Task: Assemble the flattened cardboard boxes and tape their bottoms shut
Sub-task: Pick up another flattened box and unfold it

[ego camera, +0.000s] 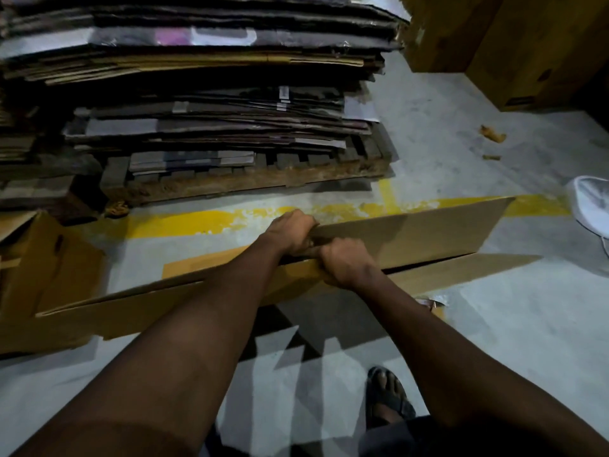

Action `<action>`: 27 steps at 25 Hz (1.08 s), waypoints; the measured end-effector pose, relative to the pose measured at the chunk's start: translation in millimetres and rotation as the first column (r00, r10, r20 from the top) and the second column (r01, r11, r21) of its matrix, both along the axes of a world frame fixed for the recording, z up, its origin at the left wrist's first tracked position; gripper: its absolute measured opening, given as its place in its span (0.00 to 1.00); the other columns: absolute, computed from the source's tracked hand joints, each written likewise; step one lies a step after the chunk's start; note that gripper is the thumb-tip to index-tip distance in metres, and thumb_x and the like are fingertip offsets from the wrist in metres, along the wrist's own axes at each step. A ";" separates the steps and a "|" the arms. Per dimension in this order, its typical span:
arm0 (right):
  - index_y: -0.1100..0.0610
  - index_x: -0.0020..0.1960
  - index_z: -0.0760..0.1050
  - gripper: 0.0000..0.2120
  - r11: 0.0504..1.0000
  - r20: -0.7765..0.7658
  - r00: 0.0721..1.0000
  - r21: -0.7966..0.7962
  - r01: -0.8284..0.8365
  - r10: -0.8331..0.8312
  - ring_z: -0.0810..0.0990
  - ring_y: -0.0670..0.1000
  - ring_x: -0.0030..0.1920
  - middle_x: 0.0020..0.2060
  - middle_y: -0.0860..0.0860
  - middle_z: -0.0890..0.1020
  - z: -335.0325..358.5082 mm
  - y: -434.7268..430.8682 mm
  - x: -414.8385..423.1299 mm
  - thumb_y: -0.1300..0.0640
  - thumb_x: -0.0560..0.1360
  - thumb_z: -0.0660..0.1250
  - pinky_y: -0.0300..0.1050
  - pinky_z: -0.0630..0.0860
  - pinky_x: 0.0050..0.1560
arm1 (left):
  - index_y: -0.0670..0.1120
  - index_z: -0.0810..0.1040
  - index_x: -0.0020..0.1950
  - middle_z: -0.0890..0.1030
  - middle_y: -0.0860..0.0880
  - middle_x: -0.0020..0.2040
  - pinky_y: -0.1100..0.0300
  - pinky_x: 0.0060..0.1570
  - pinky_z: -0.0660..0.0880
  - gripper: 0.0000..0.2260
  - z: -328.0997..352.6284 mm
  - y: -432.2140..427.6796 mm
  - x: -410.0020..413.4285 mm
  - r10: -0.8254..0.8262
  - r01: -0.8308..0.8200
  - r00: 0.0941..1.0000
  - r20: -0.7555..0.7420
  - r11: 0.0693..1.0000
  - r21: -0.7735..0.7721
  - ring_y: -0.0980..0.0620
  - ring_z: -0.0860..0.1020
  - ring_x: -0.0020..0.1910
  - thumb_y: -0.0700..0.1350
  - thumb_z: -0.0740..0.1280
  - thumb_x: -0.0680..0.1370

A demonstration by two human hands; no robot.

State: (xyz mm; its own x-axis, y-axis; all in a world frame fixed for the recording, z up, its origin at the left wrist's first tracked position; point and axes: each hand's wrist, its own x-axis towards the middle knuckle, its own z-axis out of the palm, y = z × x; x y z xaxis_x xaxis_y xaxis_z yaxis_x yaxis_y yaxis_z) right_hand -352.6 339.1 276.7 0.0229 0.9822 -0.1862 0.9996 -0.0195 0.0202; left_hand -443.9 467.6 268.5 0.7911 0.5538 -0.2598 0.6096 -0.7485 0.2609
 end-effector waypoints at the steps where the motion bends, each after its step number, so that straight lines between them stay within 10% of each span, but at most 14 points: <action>1: 0.50 0.61 0.76 0.14 0.999 -0.006 0.999 -0.036 -0.040 0.040 0.82 0.58 0.51 0.52 0.54 0.82 -2.8 0.9 -9.6 0.52 0.76 0.64 0.49 0.77 0.48 | 0.49 0.80 0.55 0.80 0.42 0.50 0.53 0.45 0.74 0.12 2.2 3.0 2.4 -0.005 0.004 1.000 0.002 0.999 0.045 0.41 0.78 0.50 0.46 0.68 0.72; 19: 0.48 0.63 0.75 0.16 0.977 -0.004 0.995 -0.189 0.096 -0.098 0.79 0.57 0.58 0.57 0.53 0.79 12.9 -23.2 64.5 0.46 0.76 0.66 0.46 0.72 0.50 | 0.42 0.77 0.57 0.79 0.38 0.55 0.48 0.52 0.76 0.12 31.7 141.7 -92.2 0.448 -0.386 0.890 -0.082 0.837 0.388 0.38 0.78 0.55 0.47 0.67 0.77; 27: 0.49 0.60 0.78 0.12 0.963 -0.036 0.972 -0.131 -0.234 0.231 0.81 0.53 0.48 0.48 0.50 0.82 24.2 -2.1 -3.5 0.48 0.79 0.62 0.43 0.66 0.41 | 0.51 0.59 0.71 0.77 0.44 0.61 0.46 0.55 0.70 0.29 6.8 96.9 -62.8 0.257 -0.205 0.963 -0.082 0.897 0.392 0.42 0.77 0.58 0.45 0.68 0.74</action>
State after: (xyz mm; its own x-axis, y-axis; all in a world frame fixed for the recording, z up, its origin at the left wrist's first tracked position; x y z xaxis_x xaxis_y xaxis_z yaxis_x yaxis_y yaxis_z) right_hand -356.1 337.0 301.0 -0.2084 0.9264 -0.3137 0.9765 0.2151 -0.0134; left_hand -506.7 564.6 275.3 0.6027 0.7933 -0.0861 0.7864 -0.6088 -0.1048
